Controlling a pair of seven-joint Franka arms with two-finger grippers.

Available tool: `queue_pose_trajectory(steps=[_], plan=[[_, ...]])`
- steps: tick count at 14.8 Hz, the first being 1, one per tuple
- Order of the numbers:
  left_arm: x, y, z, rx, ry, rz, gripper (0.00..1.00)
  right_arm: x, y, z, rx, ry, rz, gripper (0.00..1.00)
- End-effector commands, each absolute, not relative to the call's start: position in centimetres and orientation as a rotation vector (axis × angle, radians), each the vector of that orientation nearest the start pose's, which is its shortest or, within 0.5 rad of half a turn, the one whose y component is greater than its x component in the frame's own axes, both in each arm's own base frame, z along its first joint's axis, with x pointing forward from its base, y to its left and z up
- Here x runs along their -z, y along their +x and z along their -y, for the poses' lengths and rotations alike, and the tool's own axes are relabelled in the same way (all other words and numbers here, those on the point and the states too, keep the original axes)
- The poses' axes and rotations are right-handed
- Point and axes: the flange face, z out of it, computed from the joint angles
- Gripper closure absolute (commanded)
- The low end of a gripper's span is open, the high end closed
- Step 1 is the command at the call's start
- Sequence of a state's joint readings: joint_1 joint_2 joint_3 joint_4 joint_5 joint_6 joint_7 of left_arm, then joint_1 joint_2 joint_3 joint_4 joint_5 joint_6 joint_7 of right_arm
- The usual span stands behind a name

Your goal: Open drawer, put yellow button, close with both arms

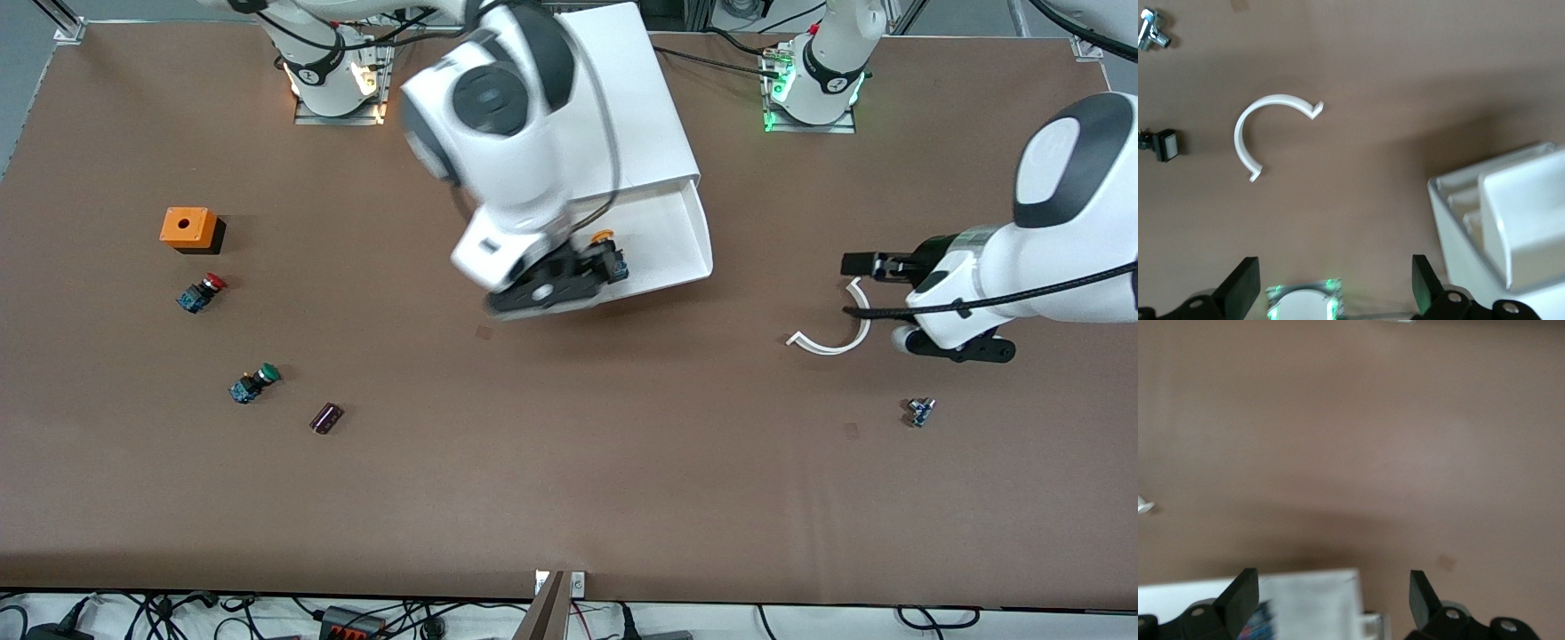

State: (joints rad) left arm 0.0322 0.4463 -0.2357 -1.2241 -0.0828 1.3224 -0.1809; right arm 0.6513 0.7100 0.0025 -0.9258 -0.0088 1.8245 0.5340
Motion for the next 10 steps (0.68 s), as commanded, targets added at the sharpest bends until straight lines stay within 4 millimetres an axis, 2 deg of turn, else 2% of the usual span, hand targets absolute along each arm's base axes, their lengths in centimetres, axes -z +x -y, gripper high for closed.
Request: queue_pose_trajectory(steps=[1, 3, 6, 8, 10], plan=[[-49.4, 61.9, 15.1, -0.464, -3.204, 0.059, 0.0, -49.6, 65.2, -37.9, 0.217, -3.095, 0.181, 0.0], [-48.4, 61.8, 18.2, -0.386, -3.221, 0.11, 0.0, -49.7, 67.5, -31.5, 0.14, -3.152, 0.171, 0.0], [-46.1, 61.5, 23.5, -0.244, -3.26, 0.215, 0.0, -51.6, 68.8, -23.2, 0.029, -3.183, 0.137, 0.0], [-44.8, 61.4, 27.0, -0.194, -3.272, 0.306, 0.0, -52.6, 68.8, -19.2, -0.05, -3.198, 0.131, 0.0], [-43.7, 61.6, 28.9, -0.12, -3.264, 0.276, 0.0, -53.0, 68.6, -14.9, -0.162, -3.204, 0.092, 0.0]])
